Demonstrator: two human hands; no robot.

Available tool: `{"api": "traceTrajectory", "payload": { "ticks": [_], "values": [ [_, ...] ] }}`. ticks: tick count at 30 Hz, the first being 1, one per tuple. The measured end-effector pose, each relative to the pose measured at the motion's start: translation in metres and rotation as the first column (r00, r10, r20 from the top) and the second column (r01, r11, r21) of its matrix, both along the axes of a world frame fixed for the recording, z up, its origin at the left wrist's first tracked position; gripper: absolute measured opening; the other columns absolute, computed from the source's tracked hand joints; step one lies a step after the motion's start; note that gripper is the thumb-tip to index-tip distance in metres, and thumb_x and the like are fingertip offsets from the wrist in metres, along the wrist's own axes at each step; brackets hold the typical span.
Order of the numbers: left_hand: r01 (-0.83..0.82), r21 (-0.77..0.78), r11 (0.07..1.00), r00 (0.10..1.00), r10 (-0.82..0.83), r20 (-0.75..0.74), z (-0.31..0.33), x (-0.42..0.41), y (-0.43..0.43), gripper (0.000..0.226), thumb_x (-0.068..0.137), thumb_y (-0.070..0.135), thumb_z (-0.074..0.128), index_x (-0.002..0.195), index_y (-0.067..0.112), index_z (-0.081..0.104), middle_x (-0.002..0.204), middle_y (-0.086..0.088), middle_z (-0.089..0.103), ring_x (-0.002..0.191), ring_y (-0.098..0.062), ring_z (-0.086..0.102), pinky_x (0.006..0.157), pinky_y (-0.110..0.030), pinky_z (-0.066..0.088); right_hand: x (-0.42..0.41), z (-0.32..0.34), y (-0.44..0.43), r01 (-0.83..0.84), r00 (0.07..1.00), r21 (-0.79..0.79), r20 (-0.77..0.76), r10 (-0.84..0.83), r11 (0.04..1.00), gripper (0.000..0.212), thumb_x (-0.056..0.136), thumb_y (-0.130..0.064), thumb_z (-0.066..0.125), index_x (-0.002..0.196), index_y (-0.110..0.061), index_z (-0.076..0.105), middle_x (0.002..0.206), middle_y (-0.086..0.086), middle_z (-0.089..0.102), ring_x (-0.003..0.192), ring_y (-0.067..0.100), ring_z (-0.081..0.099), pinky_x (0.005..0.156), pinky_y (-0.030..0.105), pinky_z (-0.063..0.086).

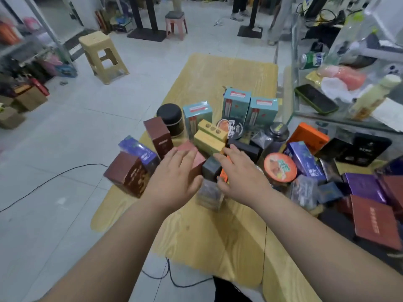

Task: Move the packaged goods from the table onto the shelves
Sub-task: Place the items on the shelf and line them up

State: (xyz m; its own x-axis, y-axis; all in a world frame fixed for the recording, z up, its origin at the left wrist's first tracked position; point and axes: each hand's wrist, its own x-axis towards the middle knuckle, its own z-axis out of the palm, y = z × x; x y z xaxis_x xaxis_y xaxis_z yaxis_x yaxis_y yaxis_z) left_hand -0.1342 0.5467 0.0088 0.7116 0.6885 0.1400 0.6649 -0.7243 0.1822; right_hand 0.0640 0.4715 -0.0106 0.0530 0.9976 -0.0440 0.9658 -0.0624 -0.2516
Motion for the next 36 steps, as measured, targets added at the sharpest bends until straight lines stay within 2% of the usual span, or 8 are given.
{"api": "traceTrajectory", "payload": {
  "ticks": [5, 9, 14, 17, 21, 28, 32, 36],
  "values": [
    [-0.073, -0.134, 0.988, 0.997, 0.077, 0.023, -0.011, 0.077, 0.095, 0.072, 0.095, 0.052, 0.038, 0.155, 0.012, 0.034, 0.152, -0.012, 0.042, 0.142, -0.029, 0.034, 0.117, -0.043, 0.03, 0.083, -0.008, 0.091, 0.035, 0.997, 0.049, 0.064, -0.038, 0.998, 0.063, 0.092, -0.032, 0.056, 0.151, -0.016, 0.038, 0.156, 0.013, 0.037, 0.15, 0.035, 0.022, 0.122, 0.056, 0.015],
    [-0.153, -0.183, 0.971, 0.988, 0.154, -0.006, -0.028, 0.12, 0.153, 0.064, 0.098, 0.031, 0.051, 0.157, 0.016, 0.028, 0.153, -0.01, 0.039, 0.141, -0.028, 0.032, 0.113, -0.043, 0.033, 0.138, -0.015, 0.159, 0.088, 0.989, -0.006, 0.123, -0.087, 0.996, 0.07, 0.095, -0.042, 0.054, 0.155, -0.015, 0.029, 0.16, 0.014, 0.029, 0.153, 0.035, 0.013, 0.123, 0.058, 0.01],
    [-0.274, -0.227, 0.935, 0.947, 0.22, -0.236, -0.043, 0.148, 0.218, 0.077, 0.094, 0.026, 0.061, 0.158, 0.019, 0.019, 0.158, -0.009, 0.03, 0.144, -0.032, 0.029, 0.111, -0.05, 0.037, 0.184, -0.028, 0.225, 0.192, 0.955, -0.091, 0.248, -0.164, 0.977, 0.092, 0.089, -0.054, 0.061, 0.159, -0.019, 0.013, 0.164, 0.016, 0.016, 0.152, 0.042, 0.006, 0.12, 0.065, 0.007],
    [-0.299, -0.243, 0.923, 0.9, 0.187, -0.394, -0.041, 0.157, 0.245, 0.081, 0.086, 0.031, 0.074, 0.151, 0.017, 0.028, 0.145, -0.011, 0.043, 0.126, -0.034, 0.05, 0.093, -0.047, 0.048, 0.203, -0.029, 0.251, 0.239, 0.936, -0.148, 0.297, -0.187, 0.96, 0.096, 0.083, -0.056, 0.067, 0.158, -0.02, 0.018, 0.158, 0.016, 0.029, 0.15, 0.044, 0.015, 0.116, 0.069, 0.008],
    [-0.248, -0.188, 0.95, 0.893, 0.149, -0.425, -0.053, 0.162, 0.262, 0.068, 0.083, 0.022, 0.076, 0.141, 0.017, 0.04, 0.128, -0.01, 0.053, 0.107, -0.031, 0.059, 0.074, -0.039, 0.049, 0.215, -0.033, 0.271, 0.272, 0.919, -0.207, 0.345, -0.19, 0.94, 0.081, 0.08, -0.047, 0.073, 0.144, -0.012, 0.039, 0.135, 0.017, 0.05, 0.132, 0.04, 0.043, 0.114, 0.073, 0.011],
    [-0.342, -0.291, 0.893, 0.938, 0.308, -0.157, -0.055, 0.163, 0.263, 0.06, 0.08, 0.017, 0.079, 0.131, 0.013, 0.047, 0.123, -0.01, 0.048, 0.092, -0.022, 0.05, 0.07, -0.034, 0.041, 0.199, -0.03, 0.274, 0.227, 0.948, -0.06, 0.242, -0.206, 0.972, 0.063, 0.08, -0.031, 0.073, 0.134, -0.01, 0.05, 0.127, 0.015, 0.049, 0.121, 0.038, 0.051, 0.118, 0.06, 0.018],
    [-0.328, -0.251, 0.911, 0.927, 0.361, 0.102, -0.032, 0.155, 0.252, 0.072, 0.078, 0.011, 0.076, 0.14, 0.017, 0.041, 0.137, -0.01, 0.038, 0.11, -0.029, 0.052, 0.08, -0.036, 0.04, 0.184, -0.012, 0.257, 0.209, 0.976, 0.166, -0.096, -0.195, 0.964, 0.072, 0.077, -0.021, 0.076, 0.142, -0.016, 0.045, 0.136, 0.015, 0.04, 0.119, 0.034, 0.049, 0.1, 0.042, 0.044],
    [-0.334, -0.294, 0.895, 0.835, 0.426, 0.348, 0.01, 0.136, 0.235, 0.073, 0.08, 0.015, 0.077, 0.143, 0.021, 0.041, 0.138, -0.007, 0.038, 0.113, -0.008, 0.043, 0.086, -0.02, 0.043, 0.169, 0.022, 0.235, 0.242, 0.932, 0.306, -0.339, -0.132, 0.921, 0.075, 0.076, -0.02, 0.076, 0.144, -0.025, 0.045, 0.134, 0.008, 0.035, 0.112, 0.016, 0.044, 0.089, 0.011, 0.041]
  ]
}}
